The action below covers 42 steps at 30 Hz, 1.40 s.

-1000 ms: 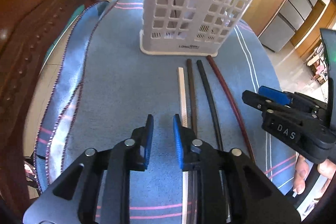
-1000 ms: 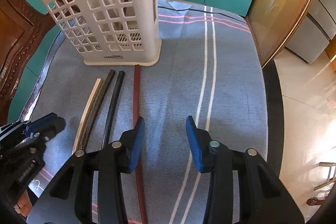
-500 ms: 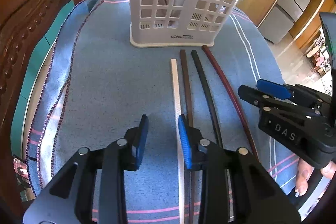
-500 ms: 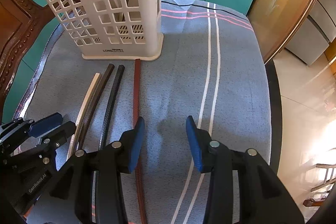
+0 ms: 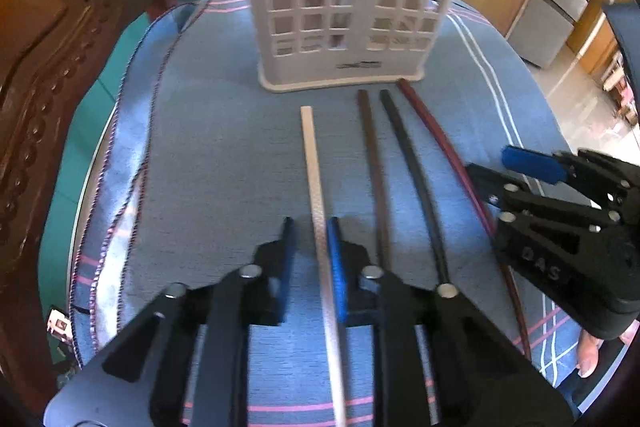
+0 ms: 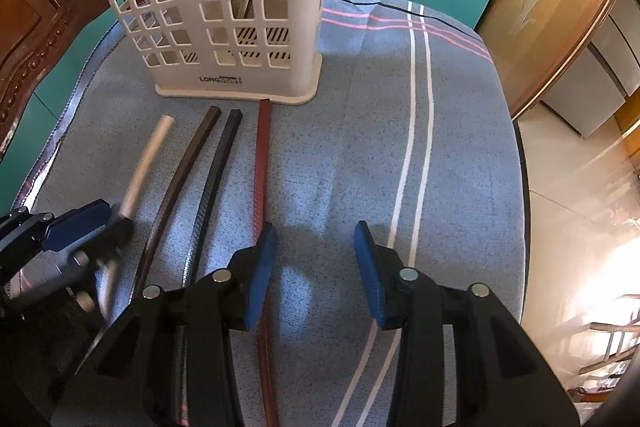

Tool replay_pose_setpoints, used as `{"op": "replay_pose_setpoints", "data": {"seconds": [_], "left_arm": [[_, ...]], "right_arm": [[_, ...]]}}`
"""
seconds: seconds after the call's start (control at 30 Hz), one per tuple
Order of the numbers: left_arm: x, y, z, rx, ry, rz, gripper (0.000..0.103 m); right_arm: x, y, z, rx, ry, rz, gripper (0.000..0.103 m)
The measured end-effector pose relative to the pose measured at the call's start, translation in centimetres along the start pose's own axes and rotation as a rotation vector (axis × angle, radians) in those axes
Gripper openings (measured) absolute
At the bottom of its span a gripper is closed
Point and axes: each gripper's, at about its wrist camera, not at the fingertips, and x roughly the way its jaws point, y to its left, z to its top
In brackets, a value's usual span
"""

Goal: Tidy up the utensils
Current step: 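Grasp a dark red chopstick with the right tool and lift it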

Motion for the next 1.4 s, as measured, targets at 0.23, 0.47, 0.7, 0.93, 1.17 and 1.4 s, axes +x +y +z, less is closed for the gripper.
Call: {"op": "replay_pose_setpoints", "data": {"seconds": [0.23,0.47,0.7,0.93,1.17,1.4], "left_arm": [[0.0,1.6,0.2,-0.068,0.005,-0.023,0.019],[0.4,1.2,0.8,-0.057,-0.019,0.037,0.025],[1.0,1.8,1.4,-0.059,-0.03,0.093,0.042],[1.1,2.0,1.5,-0.048,-0.034,0.093,0.041],[0.8,1.9,1.0,-0.052,-0.025,0.078,0.037],[1.4,1.9,2.2,-0.066,-0.029,0.094,0.043]], "right_arm": [[-0.1,-1.4,0.1,0.042,0.002,0.004,0.041],[-1.2,-0.4,1.0,0.014,-0.081,0.08,0.041],[0.9,0.5,1.7,-0.008,-0.058,0.034,0.041],[1.0,-1.0,2.4,0.061,-0.053,0.042,0.007],[0.7,-4.6,2.0,0.253,-0.004,0.093,0.007],[0.9,-2.6,2.4,0.144,-0.044,0.038,0.027]]}}
